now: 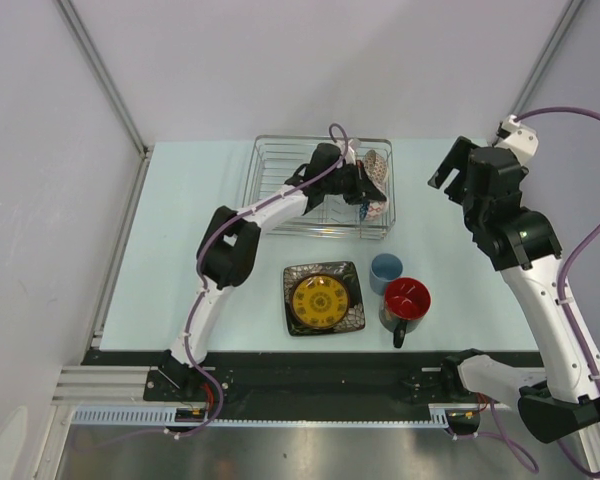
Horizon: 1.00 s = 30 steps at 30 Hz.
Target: Load the mixed dishes into the dish rack
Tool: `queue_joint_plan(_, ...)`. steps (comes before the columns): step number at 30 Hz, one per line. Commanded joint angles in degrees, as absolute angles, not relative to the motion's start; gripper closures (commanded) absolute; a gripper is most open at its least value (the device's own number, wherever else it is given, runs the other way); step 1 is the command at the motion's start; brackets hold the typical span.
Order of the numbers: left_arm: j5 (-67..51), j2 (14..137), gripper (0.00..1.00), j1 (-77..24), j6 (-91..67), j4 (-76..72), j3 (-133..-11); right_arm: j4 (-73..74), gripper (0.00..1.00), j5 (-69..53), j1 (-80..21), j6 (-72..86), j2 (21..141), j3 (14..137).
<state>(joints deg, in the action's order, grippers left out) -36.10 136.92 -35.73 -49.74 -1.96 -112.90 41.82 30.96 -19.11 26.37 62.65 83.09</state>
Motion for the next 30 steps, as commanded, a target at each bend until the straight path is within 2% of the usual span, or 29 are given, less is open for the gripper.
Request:
queue_joint_plan(1, -34.11, 137.46, 1.00, -35.86, -47.46, -3.61, -114.08, 42.10, 0.12, 31.11, -19.51, 27.42, 62.93, 86.66)
queue_joint_plan(4, -33.84, 137.72, 0.97, -35.86, -46.15, -3.16, -113.91, 42.27, 0.12, 31.29, -19.69, 27.25, 63.10, 87.18)
queue_joint_plan(5, -33.92, 137.72, 0.86, -35.86, -45.62, -3.08, -113.91, 42.28, 0.11, 31.29, -19.77, 27.25, 63.11, 87.27)
queue_joint_plan(6, -33.93, 137.38, 0.80, -35.86, -45.62, -3.16, -113.65, 42.28, 0.10, 31.38, -19.95, 27.42, 63.11, 87.10)
queue_joint_plan(9, -34.89, 136.33, 0.79, -35.95, -45.62, -3.60, -112.94, 42.27, 0.09, 31.55, -20.74, 27.60, 63.28, 86.57)
queue_joint_plan(10, -35.24, 135.88, 0.68, -35.95, -45.44, -3.86, -112.68, 42.28, 0.08, 31.47, -21.00, 27.60, 63.28, 86.05)
queue_joint_plan(11, -35.68, 135.44, 0.66, -35.95, -45.18, -4.39, -112.41, 42.19, 0.08, 31.64, -21.35, 27.60, 63.46, 85.96)
queue_joint_plan(19, -39.81, 129.74, 0.64, -35.42, -42.19, -1.40, -111.01, 43.94, 0.06, 32.70, -24.43, 26.63, 64.60, 84.11)
queue_joint_plan(24, -43.23, 120.86, 0.61, -34.20, -39.12, 3.15, -112.75, 46.58, 0.06, 31.47, -26.89, 26.37, 65.13, 82.18)
queue_joint_plan(29, -50.09, 112.34, 0.54, -28.23, -28.95, 16.75, -113.82, 48.34, 0.06, 26.20, -31.89, 27.51, 65.74, 79.02)
queue_joint_plan(30, -50.53, 109.28, 0.54, -27.26, -20.82, 20.70, -113.64, 48.08, 0.06, 22.10, -32.69, 27.42, 65.74, 77.10)
